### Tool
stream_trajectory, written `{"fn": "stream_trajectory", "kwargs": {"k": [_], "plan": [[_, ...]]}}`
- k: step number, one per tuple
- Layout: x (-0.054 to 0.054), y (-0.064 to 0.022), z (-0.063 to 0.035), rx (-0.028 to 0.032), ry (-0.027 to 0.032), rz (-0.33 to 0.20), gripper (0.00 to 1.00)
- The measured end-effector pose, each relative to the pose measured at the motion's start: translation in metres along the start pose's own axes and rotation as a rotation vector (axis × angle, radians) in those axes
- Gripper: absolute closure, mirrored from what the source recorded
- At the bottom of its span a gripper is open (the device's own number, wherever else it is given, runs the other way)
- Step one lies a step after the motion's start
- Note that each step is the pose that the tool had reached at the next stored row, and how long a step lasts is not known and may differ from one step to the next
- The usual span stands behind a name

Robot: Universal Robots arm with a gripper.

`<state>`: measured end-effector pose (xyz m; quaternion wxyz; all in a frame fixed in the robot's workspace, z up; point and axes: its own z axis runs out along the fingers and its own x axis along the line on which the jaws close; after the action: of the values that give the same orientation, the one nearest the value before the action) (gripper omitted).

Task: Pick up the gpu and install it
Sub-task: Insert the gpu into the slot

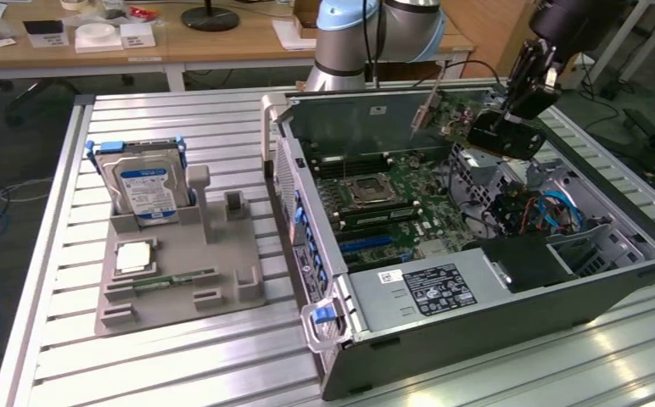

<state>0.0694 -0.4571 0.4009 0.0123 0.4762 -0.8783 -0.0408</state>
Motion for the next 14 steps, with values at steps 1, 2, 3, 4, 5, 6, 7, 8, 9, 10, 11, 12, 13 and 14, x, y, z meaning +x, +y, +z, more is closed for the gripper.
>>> {"fn": "stream_trajectory", "kwargs": {"k": [1,2,3,4,5,6,7,8,9,10,11,12,13,14], "plan": [[0.0001,0.0000,0.0000,-0.0002,0.0016,-0.017,0.73],[0.0000,0.0000,0.0000,-0.0002,0.0015,-0.017,0.73],[0.0000,0.0000,0.0001,-0.0003,0.0014,-0.017,0.73],[0.0000,0.0000,0.0000,-0.0003,0.0015,-0.017,0.73],[0.0000,0.0000,0.0001,-0.0003,0.0015,-0.017,0.73],[0.0000,0.0000,0.0001,-0.0003,0.0014,-0.017,0.73],[0.0000,0.0000,0.0001,-0.0003,0.0014,-0.017,0.73],[0.0000,0.0000,0.0001,-0.0003,0.0015,-0.017,0.73],[0.0000,0.0000,0.0000,-0.0003,0.0015,-0.017,0.73],[0.0000,0.0000,0.0001,-0.0003,0.0015,-0.018,0.73],[0.0000,0.0000,0.0001,-0.0003,0.0018,-0.022,0.73],[0.0000,0.0000,0.0003,-0.0006,0.0025,-0.032,0.73],[0.0000,0.0000,0.0004,-0.0008,0.0036,-0.045,0.73],[0.0000,0.0000,0.0005,-0.0010,0.0049,-0.060,0.73]]}}
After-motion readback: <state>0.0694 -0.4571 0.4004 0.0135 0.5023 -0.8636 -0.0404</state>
